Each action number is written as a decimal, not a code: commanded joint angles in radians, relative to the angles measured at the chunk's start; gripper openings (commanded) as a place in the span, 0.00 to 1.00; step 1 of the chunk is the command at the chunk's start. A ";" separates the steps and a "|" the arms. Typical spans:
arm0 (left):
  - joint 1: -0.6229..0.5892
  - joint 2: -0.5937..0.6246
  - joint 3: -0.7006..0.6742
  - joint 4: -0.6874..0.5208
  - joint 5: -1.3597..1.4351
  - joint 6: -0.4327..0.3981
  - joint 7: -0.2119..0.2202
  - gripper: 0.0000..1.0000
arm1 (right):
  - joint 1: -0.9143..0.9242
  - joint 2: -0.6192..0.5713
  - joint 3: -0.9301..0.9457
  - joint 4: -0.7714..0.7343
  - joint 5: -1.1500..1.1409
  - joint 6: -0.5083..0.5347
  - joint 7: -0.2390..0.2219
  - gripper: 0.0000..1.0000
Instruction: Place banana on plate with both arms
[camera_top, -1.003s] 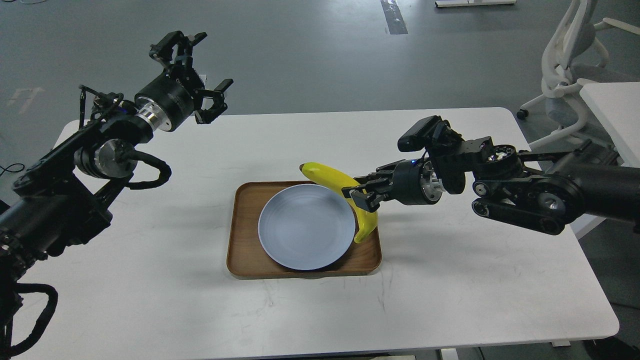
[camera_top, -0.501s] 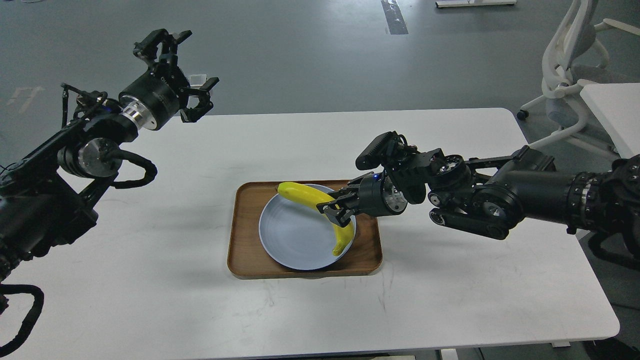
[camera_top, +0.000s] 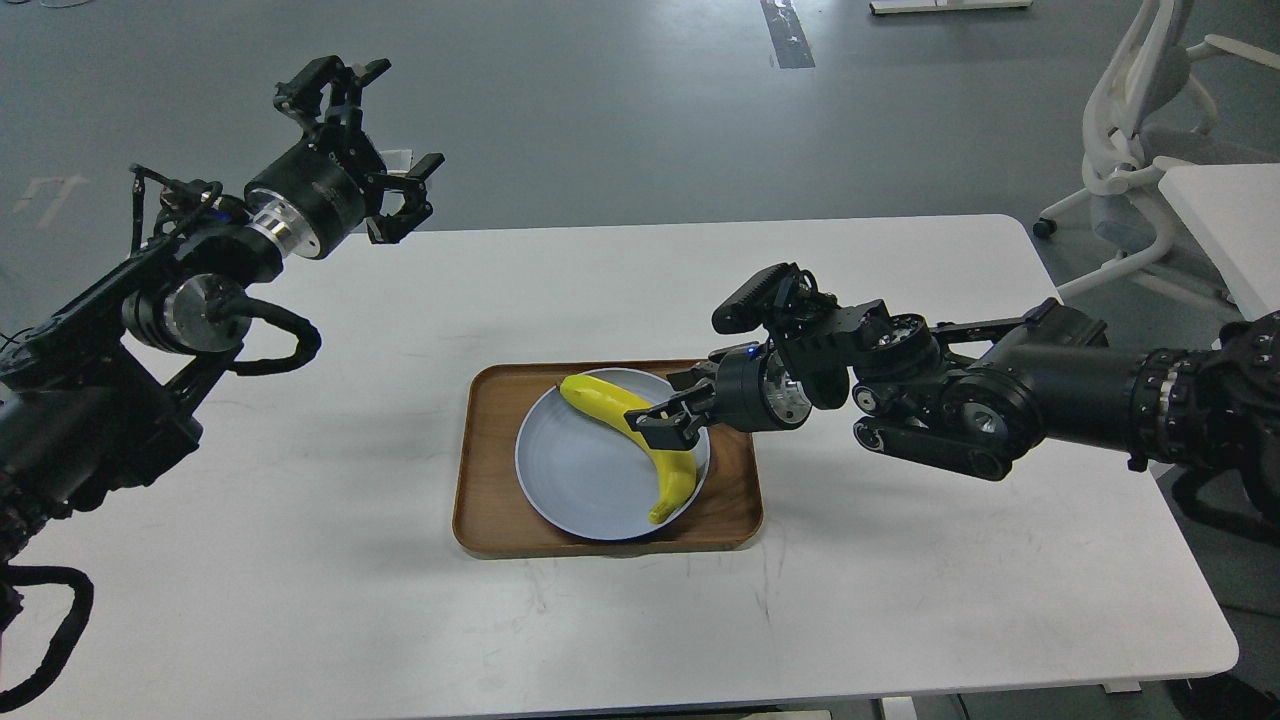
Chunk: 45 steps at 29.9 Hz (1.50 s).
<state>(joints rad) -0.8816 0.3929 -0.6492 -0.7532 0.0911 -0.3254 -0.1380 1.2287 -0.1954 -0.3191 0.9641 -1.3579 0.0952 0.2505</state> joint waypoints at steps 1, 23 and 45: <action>0.000 0.003 0.000 0.000 0.001 -0.004 0.001 0.98 | 0.006 -0.006 0.078 0.001 0.054 -0.003 0.000 1.00; 0.069 -0.054 -0.015 -0.003 -0.016 -0.007 0.000 0.98 | -0.354 -0.068 1.011 -0.119 1.175 -0.006 -0.114 1.00; 0.104 -0.094 -0.014 -0.005 -0.014 -0.007 0.000 0.98 | -0.360 -0.067 1.006 -0.119 1.174 0.003 -0.116 1.00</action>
<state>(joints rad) -0.7809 0.2995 -0.6620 -0.7579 0.0767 -0.3318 -0.1375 0.8686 -0.2639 0.6891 0.8455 -0.1847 0.0982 0.1347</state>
